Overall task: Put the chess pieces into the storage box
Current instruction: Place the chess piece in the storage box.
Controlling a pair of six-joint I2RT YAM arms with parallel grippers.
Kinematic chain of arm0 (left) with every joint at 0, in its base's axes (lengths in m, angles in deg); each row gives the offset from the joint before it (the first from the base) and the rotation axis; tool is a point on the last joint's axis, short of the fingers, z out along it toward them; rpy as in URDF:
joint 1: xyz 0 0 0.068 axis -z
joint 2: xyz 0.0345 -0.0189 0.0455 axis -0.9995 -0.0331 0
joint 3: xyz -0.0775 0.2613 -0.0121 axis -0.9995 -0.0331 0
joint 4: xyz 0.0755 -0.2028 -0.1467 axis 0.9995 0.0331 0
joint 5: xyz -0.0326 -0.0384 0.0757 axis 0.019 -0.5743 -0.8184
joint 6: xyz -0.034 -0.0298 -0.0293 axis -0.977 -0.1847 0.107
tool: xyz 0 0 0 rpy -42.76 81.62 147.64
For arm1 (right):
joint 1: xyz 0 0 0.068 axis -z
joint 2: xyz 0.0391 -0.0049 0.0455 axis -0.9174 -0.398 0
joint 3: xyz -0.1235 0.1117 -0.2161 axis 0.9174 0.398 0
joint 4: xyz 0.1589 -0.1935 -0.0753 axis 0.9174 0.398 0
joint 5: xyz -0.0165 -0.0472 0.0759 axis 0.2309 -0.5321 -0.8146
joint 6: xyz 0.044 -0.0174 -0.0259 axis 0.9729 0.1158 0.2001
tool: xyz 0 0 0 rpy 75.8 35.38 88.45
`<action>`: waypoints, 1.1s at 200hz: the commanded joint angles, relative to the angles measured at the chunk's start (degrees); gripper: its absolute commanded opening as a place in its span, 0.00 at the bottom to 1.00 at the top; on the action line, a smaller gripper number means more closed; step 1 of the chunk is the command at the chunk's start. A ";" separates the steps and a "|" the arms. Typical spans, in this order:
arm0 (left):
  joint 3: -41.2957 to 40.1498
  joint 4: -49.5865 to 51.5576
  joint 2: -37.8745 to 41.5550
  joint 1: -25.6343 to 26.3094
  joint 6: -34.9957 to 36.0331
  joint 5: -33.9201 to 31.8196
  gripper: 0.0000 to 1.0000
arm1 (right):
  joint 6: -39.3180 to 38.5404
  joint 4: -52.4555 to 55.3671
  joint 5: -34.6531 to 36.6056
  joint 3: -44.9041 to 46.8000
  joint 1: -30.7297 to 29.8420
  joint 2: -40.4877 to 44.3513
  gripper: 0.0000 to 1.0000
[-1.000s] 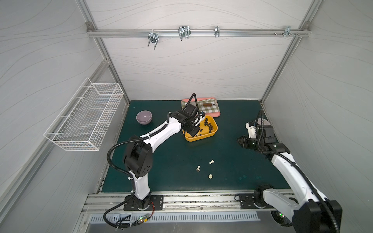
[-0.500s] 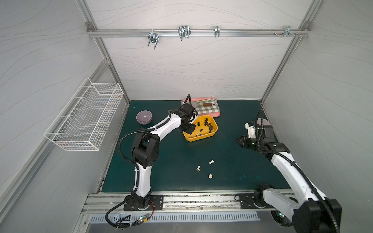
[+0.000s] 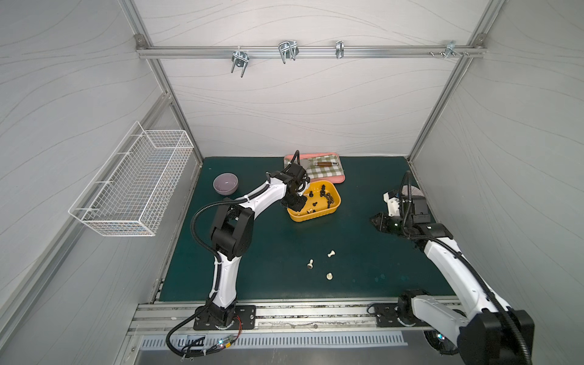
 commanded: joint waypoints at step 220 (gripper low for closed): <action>-18.67 -7.22 17.78 -0.49 -5.14 1.05 0.27 | 1.37 5.42 7.31 -2.68 -18.63 -7.88 0.26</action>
